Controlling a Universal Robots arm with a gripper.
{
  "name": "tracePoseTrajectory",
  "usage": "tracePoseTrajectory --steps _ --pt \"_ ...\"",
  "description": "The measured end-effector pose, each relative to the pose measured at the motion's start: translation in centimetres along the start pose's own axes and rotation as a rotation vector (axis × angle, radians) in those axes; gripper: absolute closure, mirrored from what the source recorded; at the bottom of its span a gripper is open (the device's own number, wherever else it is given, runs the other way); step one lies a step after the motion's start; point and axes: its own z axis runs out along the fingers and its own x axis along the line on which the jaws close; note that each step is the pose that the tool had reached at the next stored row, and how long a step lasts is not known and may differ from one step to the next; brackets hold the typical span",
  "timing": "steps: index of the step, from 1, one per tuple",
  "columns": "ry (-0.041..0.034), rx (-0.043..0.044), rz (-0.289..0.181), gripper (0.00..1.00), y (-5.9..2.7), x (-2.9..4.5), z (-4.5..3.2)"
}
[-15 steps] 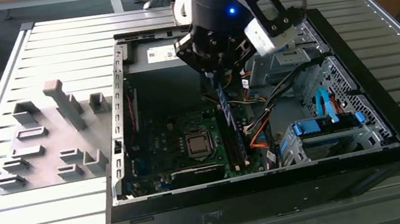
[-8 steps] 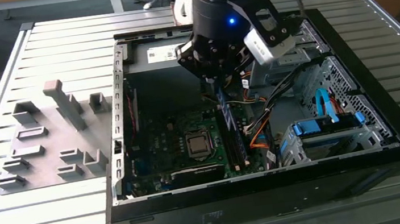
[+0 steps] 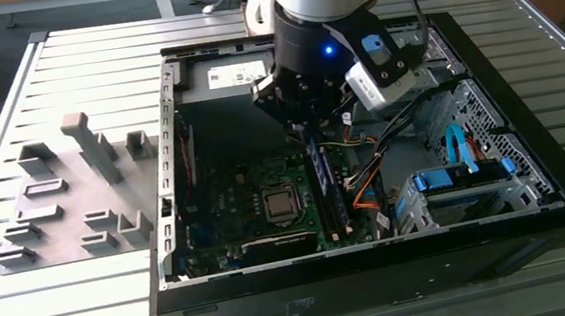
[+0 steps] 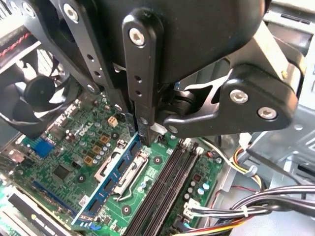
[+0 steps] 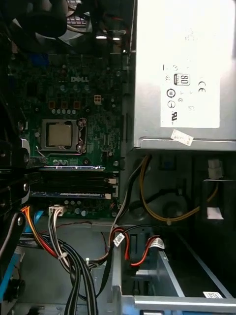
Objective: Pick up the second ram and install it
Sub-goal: 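Insert the second ram into the second slot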
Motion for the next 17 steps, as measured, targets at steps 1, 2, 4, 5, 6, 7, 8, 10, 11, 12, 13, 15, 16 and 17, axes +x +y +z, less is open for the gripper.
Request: tracePoseTrajectory --steps 1,2,4,5,6,7,8,10,11,12,13,15,16,17 --pt "0.0001 0.0002 0.0 0.86 -0.06 -0.03 0.17" --pt "0.0001 0.0003 0.0 0.86 -0.08 -0.1 0.35" --pt "0.0002 0.0004 0.0 0.86 -0.09 -0.35 0.7" --pt "0.0001 0.0003 0.0 0.86 -0.1 -0.5 0.89" --pt "0.0001 0.0003 0.0 0.86 -0.1 -0.67 1.07" --pt "0.0002 0.0003 0.0 0.86 -0.1 -0.83 1.25" --pt "0.0002 0.0003 0.0 0.86 -0.1 -0.95 1.43" --pt "0.0001 0.0002 0.0 0.86 -0.1 -1.1 1.79" --pt "0.0001 0.0001 0.0 0.86 -0.1 -1.13 1.97" --pt "0.0001 0.0002 0.0 0.86 -0.1 -1.15 2.16" --pt "0.0001 0.0003 0.0 0.86 -0.1 -1.15 2.34" --pt "0.0001 0.0003 0.0 0.86 -0.11 -1.17 2.7" --pt "0.0001 0.0003 0.001 0.86 -0.11 -1.18 2.88" --pt "0.0001 0.0003 0.002 0.86 -0.11 -1.18 3.05"
